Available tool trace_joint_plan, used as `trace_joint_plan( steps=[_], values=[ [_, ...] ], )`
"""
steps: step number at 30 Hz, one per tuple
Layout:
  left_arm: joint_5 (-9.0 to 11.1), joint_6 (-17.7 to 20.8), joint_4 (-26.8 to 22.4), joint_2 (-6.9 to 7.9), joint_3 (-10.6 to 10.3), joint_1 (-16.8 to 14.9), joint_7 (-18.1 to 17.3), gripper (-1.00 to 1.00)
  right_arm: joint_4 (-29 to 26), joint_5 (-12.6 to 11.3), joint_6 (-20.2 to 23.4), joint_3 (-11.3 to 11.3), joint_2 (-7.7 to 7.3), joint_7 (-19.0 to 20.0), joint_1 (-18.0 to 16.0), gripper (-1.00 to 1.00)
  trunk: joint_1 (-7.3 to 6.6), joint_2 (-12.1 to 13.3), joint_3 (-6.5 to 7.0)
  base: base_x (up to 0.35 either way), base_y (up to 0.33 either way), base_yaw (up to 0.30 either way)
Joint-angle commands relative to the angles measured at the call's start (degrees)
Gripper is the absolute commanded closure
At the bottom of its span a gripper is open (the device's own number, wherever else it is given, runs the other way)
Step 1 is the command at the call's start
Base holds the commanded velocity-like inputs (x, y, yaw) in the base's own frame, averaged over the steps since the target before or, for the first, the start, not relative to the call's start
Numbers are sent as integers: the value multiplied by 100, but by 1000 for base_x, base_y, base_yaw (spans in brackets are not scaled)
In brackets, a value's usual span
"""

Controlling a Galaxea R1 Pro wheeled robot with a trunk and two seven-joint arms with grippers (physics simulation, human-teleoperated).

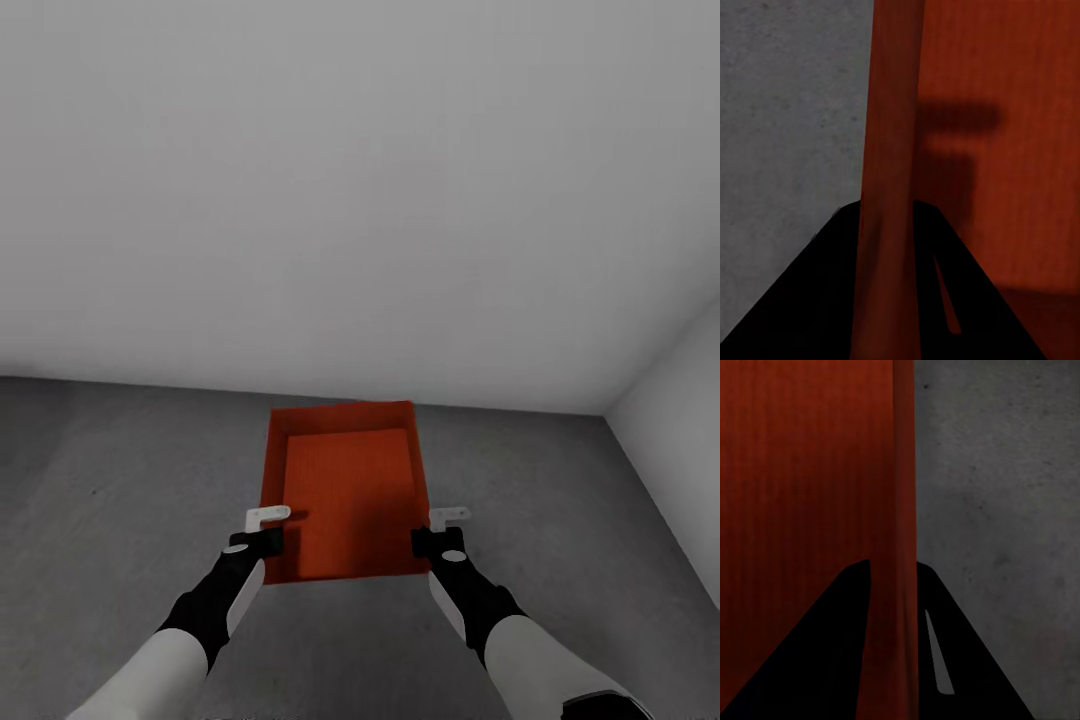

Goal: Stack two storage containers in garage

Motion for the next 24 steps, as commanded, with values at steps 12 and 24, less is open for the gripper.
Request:
trace_joint_plan(
  steps=[12, 24],
  values=[
    [-58, -49, -18, 11, 112, -4, 63, 100, 6, -30, 27, -47, -87, -51, -2, 100, 2, -8, -117, 0, 0, 0],
    [-58, -49, -18, 11, 111, -4, 63, 100, 6, -30, 27, -47, -87, -51, -2, 100, 2, -8, -227, 0, 0, 0]
  ],
)
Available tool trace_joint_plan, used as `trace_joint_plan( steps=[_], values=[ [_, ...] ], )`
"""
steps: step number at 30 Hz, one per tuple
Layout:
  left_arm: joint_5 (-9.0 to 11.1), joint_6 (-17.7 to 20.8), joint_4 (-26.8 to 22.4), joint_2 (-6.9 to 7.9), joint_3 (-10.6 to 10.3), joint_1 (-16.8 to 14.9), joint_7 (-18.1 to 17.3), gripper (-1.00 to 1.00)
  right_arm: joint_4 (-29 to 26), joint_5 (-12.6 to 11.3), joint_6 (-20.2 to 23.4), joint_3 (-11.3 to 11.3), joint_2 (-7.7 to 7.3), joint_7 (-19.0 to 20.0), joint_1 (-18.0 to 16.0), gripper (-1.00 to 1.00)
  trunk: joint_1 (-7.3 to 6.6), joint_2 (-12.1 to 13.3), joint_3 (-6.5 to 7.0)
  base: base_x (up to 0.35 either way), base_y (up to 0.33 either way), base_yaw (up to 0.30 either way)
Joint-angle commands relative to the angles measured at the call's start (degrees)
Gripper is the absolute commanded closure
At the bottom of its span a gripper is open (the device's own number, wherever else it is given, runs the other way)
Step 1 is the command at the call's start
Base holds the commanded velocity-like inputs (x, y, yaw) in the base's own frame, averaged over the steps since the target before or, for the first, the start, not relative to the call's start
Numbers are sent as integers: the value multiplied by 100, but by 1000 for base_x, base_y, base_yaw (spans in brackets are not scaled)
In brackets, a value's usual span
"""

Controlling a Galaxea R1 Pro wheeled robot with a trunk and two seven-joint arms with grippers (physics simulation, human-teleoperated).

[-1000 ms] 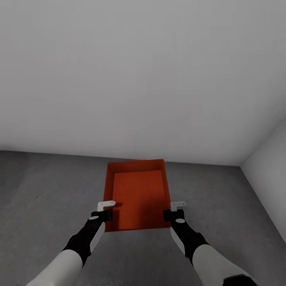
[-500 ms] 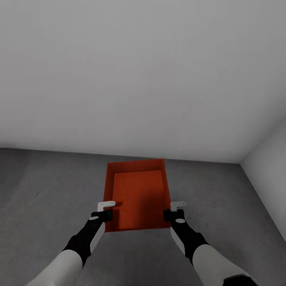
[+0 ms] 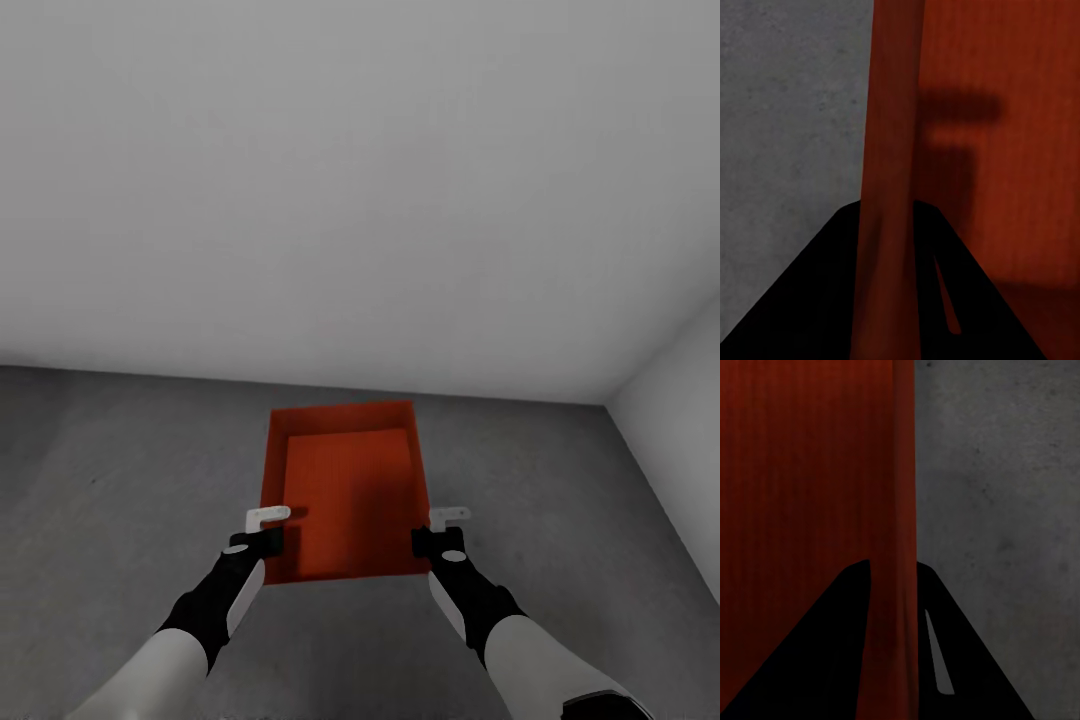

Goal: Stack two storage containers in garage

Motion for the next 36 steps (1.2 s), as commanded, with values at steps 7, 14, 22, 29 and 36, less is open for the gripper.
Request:
trace_joint_plan(
  steps=[7, 14, 22, 29, 36],
  values=[
    [-63, -36, -29, 12, 111, -4, 64, 100, 6, -31, 24, -50, -86, -50, -3, 100, 2, -8, -71, 0, 0, 0],
    [-63, -36, -29, 12, 114, -4, 64, 100, 6, -31, 23, -50, -86, -50, -3, 100, 2, -8, -135, 0, 0, 0],
    [-63, -36, -29, 12, 113, -4, 64, 100, 6, -31, 27, -50, -86, -50, -3, 100, 2, -8, -209, 0, 0, 0],
    [-63, -36, -29, 12, 111, -4, 64, 100, 6, -31, 23, -50, -86, -50, -3, 100, 2, -8, -273, 0, 0, 0],
    [-63, -36, -29, 12, 111, -4, 64, 100, 6, -31, 25, -50, -86, -50, -3, 100, 2, -8, -337, 0, 0, 0]
  ],
)
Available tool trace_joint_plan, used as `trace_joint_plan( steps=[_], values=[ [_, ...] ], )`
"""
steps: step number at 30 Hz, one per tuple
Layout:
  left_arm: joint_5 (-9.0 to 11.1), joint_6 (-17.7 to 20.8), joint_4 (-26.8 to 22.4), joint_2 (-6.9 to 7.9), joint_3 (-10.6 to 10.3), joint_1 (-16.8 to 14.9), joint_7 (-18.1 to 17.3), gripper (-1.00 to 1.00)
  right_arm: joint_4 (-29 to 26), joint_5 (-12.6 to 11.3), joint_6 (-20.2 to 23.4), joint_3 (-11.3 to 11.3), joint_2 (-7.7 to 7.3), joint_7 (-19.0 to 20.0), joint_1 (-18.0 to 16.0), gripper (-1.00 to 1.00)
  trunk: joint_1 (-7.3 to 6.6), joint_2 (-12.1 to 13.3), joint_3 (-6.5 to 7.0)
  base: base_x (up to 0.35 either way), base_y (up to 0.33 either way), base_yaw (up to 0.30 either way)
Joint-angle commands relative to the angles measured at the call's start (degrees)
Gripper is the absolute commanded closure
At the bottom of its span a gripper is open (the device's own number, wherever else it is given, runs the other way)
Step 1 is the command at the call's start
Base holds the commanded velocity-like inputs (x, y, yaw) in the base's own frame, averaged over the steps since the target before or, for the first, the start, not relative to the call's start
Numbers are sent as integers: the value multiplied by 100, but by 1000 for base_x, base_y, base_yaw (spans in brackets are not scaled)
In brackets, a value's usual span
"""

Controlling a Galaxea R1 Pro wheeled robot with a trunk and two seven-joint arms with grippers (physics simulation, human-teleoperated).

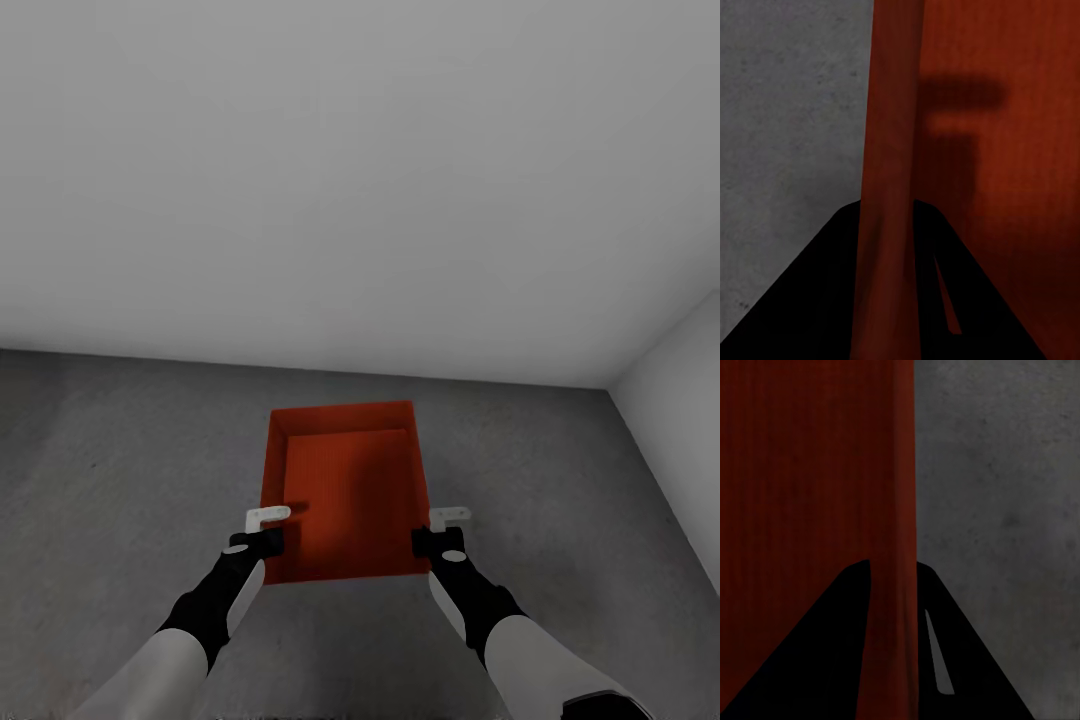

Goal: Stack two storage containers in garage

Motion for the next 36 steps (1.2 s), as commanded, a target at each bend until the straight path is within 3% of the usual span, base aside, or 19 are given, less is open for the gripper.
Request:
trace_joint_plan(
  steps=[1, 36],
  values=[
    [-63, -34, -29, 12, 111, -4, 64, 100, 6, -31, 27, -50, -86, -50, -2, 100, 2, -8, -16, 0, 0, 0],
    [-63, -34, -29, 12, 113, -4, 64, 100, 6, -31, 28, -50, -86, -50, -2, 100, 2, -8, -336, 0, 0, 0]
  ],
)
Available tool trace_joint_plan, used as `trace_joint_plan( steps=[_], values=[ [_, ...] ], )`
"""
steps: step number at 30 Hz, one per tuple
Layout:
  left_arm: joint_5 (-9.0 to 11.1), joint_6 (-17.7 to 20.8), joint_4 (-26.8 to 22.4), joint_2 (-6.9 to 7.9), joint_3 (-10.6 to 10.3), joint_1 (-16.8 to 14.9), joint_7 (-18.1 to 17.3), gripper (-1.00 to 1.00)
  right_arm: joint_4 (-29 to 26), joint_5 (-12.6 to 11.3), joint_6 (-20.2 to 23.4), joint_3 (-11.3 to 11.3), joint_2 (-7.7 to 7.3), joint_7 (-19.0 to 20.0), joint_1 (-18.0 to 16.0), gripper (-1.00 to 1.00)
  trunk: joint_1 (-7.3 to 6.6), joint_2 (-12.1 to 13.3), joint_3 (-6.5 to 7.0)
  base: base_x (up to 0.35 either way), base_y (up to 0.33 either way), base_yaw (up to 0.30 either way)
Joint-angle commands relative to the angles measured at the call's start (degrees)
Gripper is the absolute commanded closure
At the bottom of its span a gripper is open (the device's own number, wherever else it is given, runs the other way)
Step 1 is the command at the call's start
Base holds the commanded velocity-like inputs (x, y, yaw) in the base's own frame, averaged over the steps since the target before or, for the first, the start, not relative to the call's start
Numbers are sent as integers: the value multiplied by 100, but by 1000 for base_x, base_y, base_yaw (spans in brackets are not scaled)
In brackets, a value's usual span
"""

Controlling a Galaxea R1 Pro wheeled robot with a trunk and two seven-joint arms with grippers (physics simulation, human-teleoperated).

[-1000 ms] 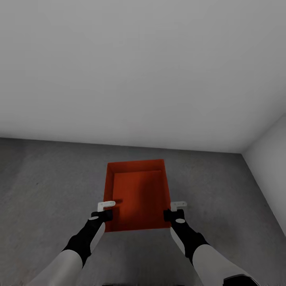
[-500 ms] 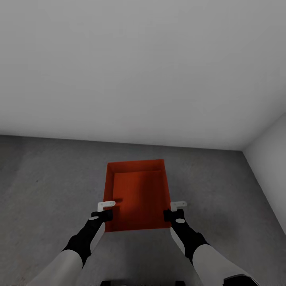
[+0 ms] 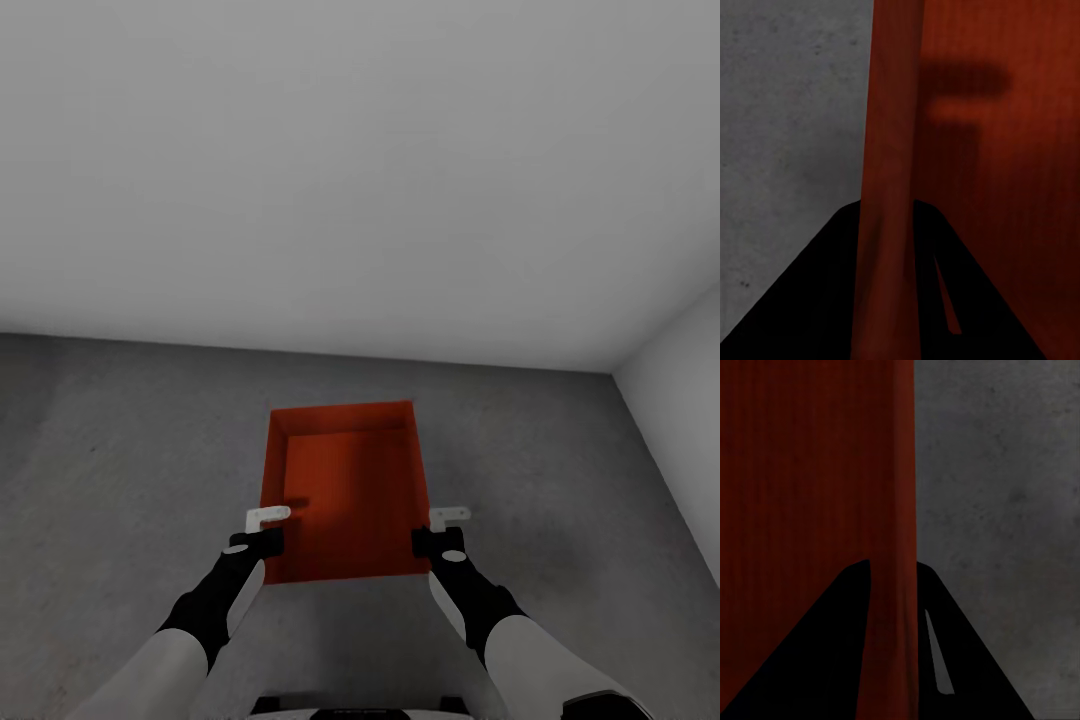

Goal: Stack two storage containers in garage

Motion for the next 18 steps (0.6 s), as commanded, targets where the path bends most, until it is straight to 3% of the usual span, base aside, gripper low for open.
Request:
trace_joint_plan(
  steps=[1, 18],
  values=[
    [-63, -35, -29, 12, 112, -3, 64, 100, 6, -32, 25, -50, -86, -50, -2, 100, 2, -8, -15, 0, 0, 0],
    [-63, -35, -29, 12, 111, -3, 64, 100, 6, -32, 27, -50, -86, -50, -2, 100, 2, -8, -171, 0, 0, 0]
  ],
)
